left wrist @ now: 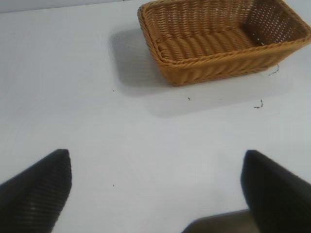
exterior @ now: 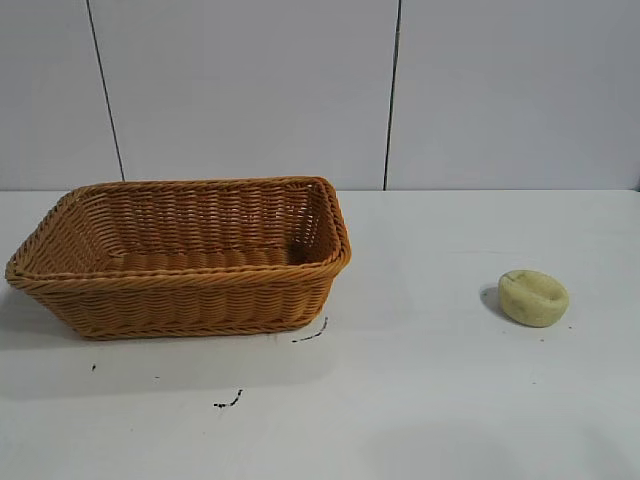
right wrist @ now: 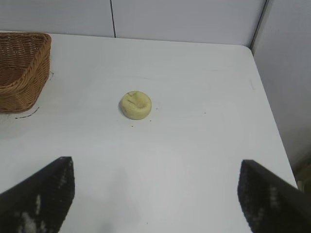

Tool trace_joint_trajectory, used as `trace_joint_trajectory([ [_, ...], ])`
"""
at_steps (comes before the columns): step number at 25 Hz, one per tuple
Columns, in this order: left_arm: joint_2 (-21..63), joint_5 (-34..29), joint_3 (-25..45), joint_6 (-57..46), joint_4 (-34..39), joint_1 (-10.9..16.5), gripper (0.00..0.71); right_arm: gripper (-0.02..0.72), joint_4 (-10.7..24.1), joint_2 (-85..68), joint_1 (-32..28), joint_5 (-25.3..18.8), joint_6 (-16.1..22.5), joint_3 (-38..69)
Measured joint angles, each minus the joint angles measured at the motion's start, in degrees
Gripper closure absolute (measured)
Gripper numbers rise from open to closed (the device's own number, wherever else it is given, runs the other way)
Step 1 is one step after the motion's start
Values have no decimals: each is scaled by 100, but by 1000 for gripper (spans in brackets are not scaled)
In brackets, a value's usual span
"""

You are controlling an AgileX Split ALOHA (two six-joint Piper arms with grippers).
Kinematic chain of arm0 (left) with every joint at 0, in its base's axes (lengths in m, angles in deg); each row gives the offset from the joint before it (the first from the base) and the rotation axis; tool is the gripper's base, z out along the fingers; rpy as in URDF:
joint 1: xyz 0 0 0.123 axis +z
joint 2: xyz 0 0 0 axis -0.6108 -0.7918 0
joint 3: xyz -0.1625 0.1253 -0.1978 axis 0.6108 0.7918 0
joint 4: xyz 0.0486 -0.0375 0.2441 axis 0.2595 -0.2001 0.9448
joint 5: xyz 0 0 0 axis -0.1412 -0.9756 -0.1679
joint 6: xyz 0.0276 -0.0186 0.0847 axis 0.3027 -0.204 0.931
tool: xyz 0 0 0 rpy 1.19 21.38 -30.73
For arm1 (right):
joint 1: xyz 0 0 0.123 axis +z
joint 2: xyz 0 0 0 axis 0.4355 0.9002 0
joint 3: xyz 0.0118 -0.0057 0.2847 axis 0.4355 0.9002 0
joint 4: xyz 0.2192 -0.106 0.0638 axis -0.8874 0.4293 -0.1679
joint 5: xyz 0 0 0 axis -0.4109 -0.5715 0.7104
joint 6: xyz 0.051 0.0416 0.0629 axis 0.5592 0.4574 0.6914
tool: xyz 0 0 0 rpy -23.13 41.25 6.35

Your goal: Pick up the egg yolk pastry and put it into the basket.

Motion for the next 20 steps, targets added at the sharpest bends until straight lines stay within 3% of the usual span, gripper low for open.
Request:
trace_joint_trajectory([
  [12, 0, 0, 0, 0, 0, 0, 15, 71, 0, 134, 0, -30, 0, -61],
  [20, 0, 0, 0, 0, 0, 0, 15, 71, -66, 2985, 0, -155, 0, -1132],
])
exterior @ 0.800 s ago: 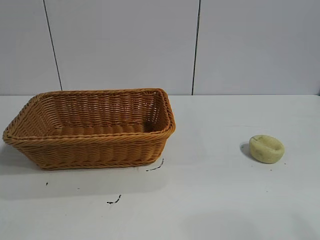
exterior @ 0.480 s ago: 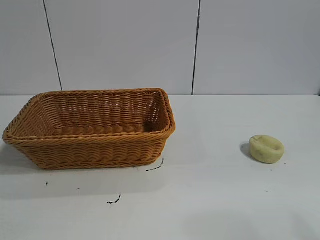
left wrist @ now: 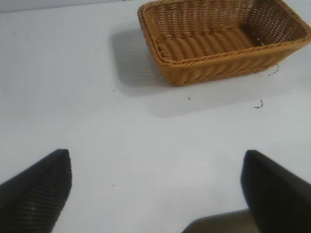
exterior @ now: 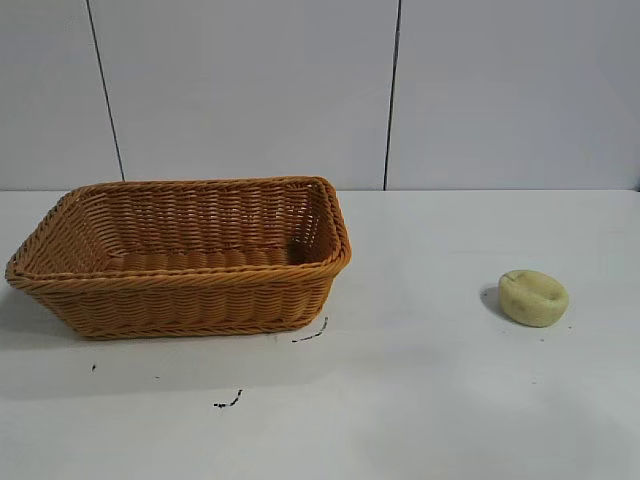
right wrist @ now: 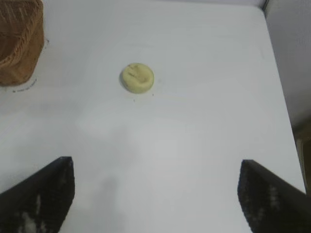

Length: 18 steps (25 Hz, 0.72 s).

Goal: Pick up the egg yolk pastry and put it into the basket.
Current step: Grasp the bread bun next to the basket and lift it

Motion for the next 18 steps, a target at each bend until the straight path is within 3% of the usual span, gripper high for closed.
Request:
trace_joint_trajectory([
  [18, 0, 0, 0, 0, 0, 0, 15, 71, 66, 6686, 50, 454, -111, -3089],
])
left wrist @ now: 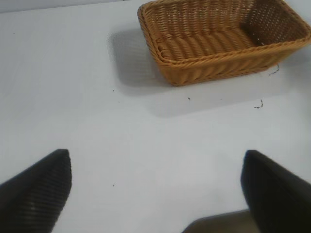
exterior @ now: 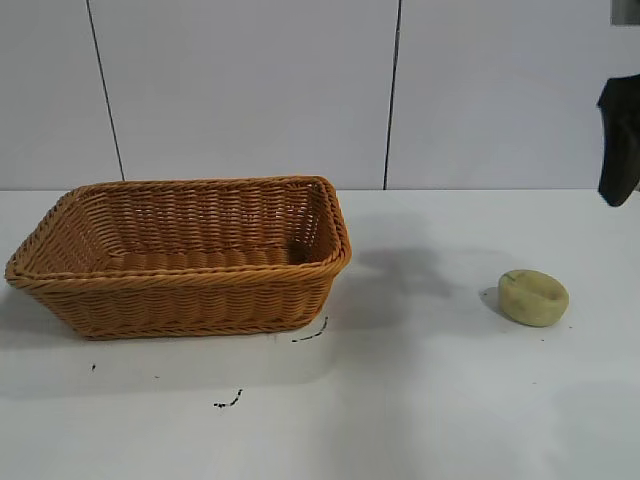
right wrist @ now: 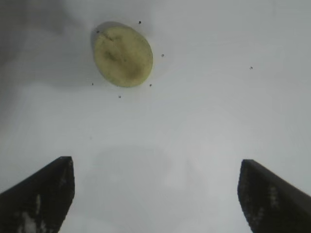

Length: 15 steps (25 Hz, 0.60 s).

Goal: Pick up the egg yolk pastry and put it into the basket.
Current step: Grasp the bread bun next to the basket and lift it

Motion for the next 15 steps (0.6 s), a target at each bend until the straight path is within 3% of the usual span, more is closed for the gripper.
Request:
trace_joint_trajectory([
  [6, 0, 0, 0, 0, 0, 0, 15, 71, 0, 899, 393, 466, -33, -391],
  [15, 0, 0, 0, 0, 0, 0, 15, 71, -47, 1890, 380, 1227, -2, -392],
])
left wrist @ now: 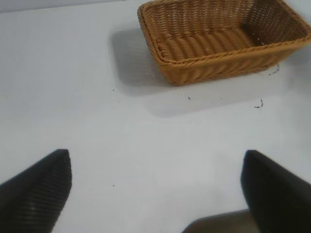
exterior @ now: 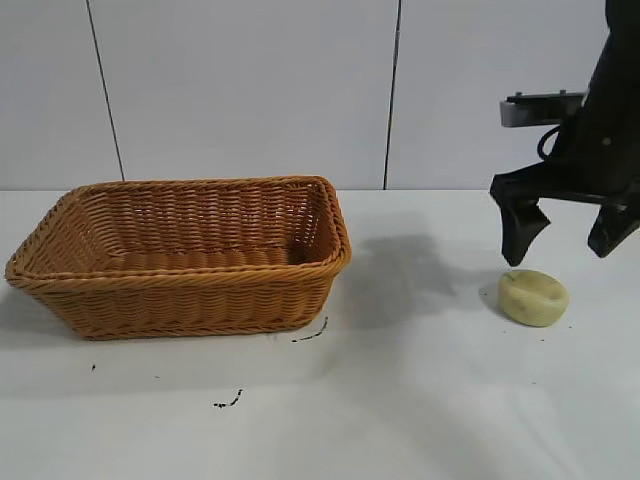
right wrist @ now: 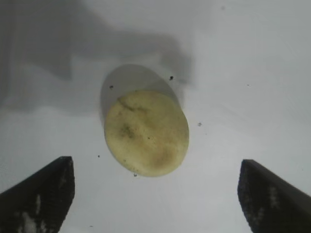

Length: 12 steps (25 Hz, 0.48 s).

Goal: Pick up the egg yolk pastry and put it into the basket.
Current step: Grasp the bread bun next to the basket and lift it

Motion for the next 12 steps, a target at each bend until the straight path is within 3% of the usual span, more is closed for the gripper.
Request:
trace_joint_trajectory([
  [7, 0, 0, 0, 0, 0, 0, 15, 80, -61, 581, 0, 264, -16, 0],
  [9, 0, 0, 0, 0, 0, 0, 15, 122, -61, 581, 0, 284, -16, 0],
  [12, 0, 0, 0, 0, 0, 0, 15, 266, -61, 542, 0, 326, -16, 0],
])
